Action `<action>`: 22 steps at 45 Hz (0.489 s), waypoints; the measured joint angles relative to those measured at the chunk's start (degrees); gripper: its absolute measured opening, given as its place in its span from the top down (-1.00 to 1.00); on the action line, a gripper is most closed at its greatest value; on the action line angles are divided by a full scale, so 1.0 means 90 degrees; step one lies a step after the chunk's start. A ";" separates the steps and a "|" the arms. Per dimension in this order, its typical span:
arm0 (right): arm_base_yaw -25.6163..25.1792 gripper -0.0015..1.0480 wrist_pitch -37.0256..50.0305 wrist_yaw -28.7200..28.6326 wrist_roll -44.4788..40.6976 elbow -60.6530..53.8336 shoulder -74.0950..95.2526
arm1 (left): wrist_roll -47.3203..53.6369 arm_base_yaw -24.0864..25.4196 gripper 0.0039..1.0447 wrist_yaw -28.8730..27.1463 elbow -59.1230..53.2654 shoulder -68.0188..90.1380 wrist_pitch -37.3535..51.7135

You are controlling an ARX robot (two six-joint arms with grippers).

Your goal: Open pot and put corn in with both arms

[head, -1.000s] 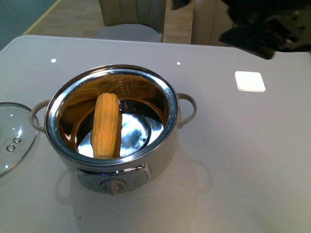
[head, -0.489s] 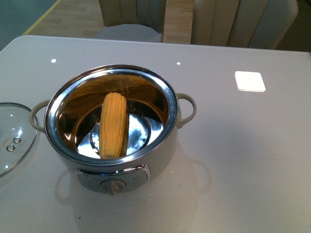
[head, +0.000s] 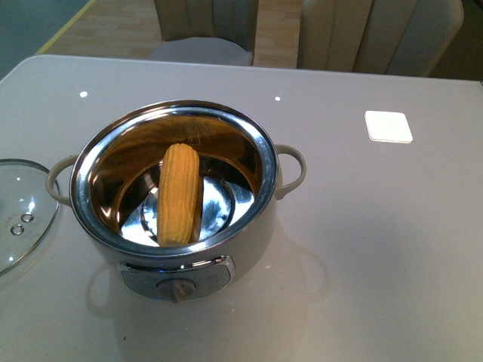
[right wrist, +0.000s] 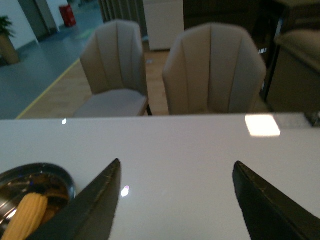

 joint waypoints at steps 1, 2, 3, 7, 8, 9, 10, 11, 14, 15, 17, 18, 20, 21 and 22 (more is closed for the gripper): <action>-0.0075 0.00 0.0000 -0.0073 -0.0073 -0.0051 -0.0090 | -0.0002 0.0000 -0.87 0.0000 0.0000 0.0000 0.0000; -0.0143 0.07 -0.0005 -0.0143 -0.0124 -0.0097 -0.0182 | -0.0002 0.0000 -0.87 0.0000 0.0000 -0.0002 0.0000; -0.0214 0.13 -0.0027 -0.0209 -0.0187 -0.0146 -0.0260 | -0.0002 0.0000 -0.87 0.0000 0.0000 0.0000 0.0000; -0.0510 0.43 -0.0192 -0.0495 -0.0328 -0.0362 -0.0568 | -0.0002 0.0000 -0.87 0.0000 0.0000 0.0000 0.0000; -0.0568 0.50 -0.0228 -0.0549 -0.0335 -0.0406 -0.0634 | -0.0002 0.0000 -0.87 0.0000 0.0000 0.0000 0.0000; -0.0629 0.57 -0.0270 -0.0593 -0.0350 -0.0449 -0.0707 | -0.0002 0.0000 -0.87 0.0000 0.0000 0.0000 0.0000; -0.0685 0.64 -0.0306 -0.0668 -0.0362 -0.0486 -0.0777 | -0.0002 0.0000 -0.87 0.0000 0.0000 0.0000 0.0000; -0.0738 0.70 -0.0340 -0.0721 -0.0374 -0.0517 -0.0850 | -0.0002 0.0000 -0.87 0.0000 0.0000 -0.0002 0.0000; -0.0916 0.94 -0.0469 -0.0894 -0.0410 -0.0605 -0.1093 | -0.0002 0.0000 -0.87 0.0000 0.0000 0.0000 0.0000; -0.0962 0.96 -0.0508 -0.0942 -0.0457 -0.0624 -0.1161 | -0.0002 0.0000 -0.87 0.0000 0.0000 0.0000 0.0000; -0.1049 0.96 -0.0585 -0.1030 -0.0459 -0.0663 -0.1287 | 0.0000 0.0000 -0.87 0.0000 0.0000 0.0000 0.0000; -0.1093 0.96 -0.0624 -0.1056 -0.0457 -0.0685 -0.1350 | 0.0000 0.0000 -0.87 0.0000 0.0000 0.0000 0.0000; -0.1212 0.96 -0.0746 -0.1168 -0.0461 -0.0746 -0.1532 | -0.0002 0.0000 -0.87 0.0000 0.0000 0.0000 0.0000; -0.1265 0.96 -0.0801 -0.1217 -0.0461 -0.0772 -0.1617 | -0.0002 0.0000 -0.87 0.0000 0.0000 0.0000 0.0000; -0.1319 0.96 -0.0860 -0.1268 -0.0464 -0.0804 -0.1705 | -0.0002 0.0000 -0.87 0.0000 0.0000 0.0000 0.0000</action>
